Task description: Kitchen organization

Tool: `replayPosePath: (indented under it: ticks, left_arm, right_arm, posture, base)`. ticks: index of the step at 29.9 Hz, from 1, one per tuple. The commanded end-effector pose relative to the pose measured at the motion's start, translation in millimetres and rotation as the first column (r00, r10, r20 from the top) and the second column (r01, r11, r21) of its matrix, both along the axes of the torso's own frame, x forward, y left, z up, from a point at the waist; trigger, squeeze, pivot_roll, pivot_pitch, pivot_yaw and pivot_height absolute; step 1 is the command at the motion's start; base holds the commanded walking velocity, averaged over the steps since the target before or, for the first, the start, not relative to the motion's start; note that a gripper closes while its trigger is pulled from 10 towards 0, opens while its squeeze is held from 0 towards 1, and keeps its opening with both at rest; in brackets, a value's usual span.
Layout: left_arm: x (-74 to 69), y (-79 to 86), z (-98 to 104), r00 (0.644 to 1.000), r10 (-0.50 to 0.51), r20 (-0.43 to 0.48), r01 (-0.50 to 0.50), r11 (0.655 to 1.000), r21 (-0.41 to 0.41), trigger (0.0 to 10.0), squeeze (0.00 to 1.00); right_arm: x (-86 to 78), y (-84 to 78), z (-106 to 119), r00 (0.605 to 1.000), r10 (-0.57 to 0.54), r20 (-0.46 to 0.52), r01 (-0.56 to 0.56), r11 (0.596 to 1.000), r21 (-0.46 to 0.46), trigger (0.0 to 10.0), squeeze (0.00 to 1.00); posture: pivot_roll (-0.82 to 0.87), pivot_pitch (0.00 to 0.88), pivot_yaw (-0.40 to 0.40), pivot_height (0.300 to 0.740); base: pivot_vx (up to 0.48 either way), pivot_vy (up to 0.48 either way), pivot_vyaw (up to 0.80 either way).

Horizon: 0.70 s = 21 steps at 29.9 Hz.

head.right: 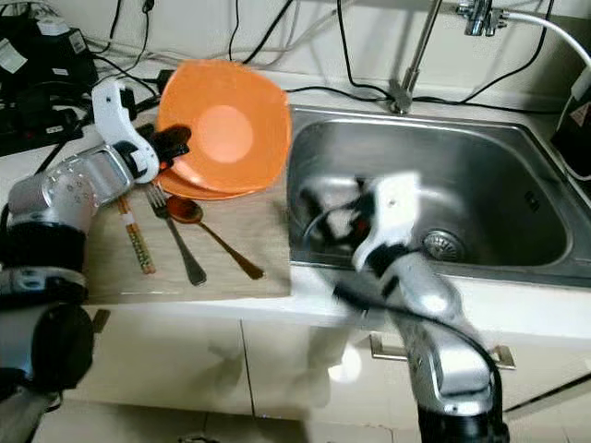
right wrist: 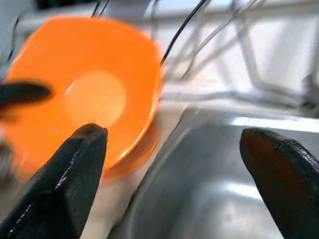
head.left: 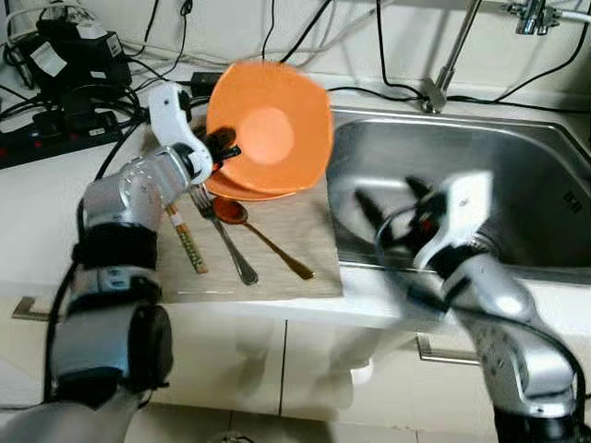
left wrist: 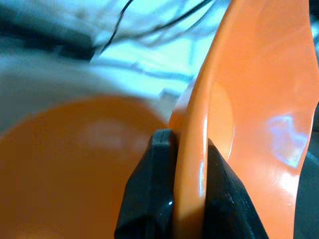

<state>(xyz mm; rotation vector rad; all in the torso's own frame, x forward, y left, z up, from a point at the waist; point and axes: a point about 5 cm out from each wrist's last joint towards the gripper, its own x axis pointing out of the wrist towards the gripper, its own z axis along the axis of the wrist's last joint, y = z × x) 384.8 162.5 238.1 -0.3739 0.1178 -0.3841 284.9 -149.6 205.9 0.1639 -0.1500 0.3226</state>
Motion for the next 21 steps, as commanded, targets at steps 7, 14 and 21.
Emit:
replayPosePath:
  ticks: [7,14,21]
  left_arm:
    - [-20.9,-23.6,23.7,0.969,-0.152,0.194,0.157,0.988,-0.01,0.0,0.0]
    - [-48.0,-46.8,24.8,0.894,-0.365,0.258,0.378,0.926,0.001,0.0,0.0]
    - [-50.1,-44.3,26.6,0.898,-0.349,0.268,0.363,0.932,-0.003,0.0,0.0]
  right_arm:
    - [8.0,-5.8,16.5,0.997,0.061,0.036,-0.067,0.979,0.193,10.0,1.0]
    - [20.2,-6.6,25.4,0.994,0.11,0.027,-0.113,0.968,0.224,10.0,1.0]
    - [19.2,-0.3,23.2,0.986,0.164,0.01,-0.162,0.961,0.223,0.0,0.0]
  posture:
    - [-0.02,0.0,-0.022,0.74]
    - [-0.02,0.0,-0.032,0.74]
    - [-0.02,0.0,-0.033,0.74]
  base:
    - [0.0,0.0,0.0]
    - [0.0,0.0,0.0]
    - [0.0,0.0,0.0]
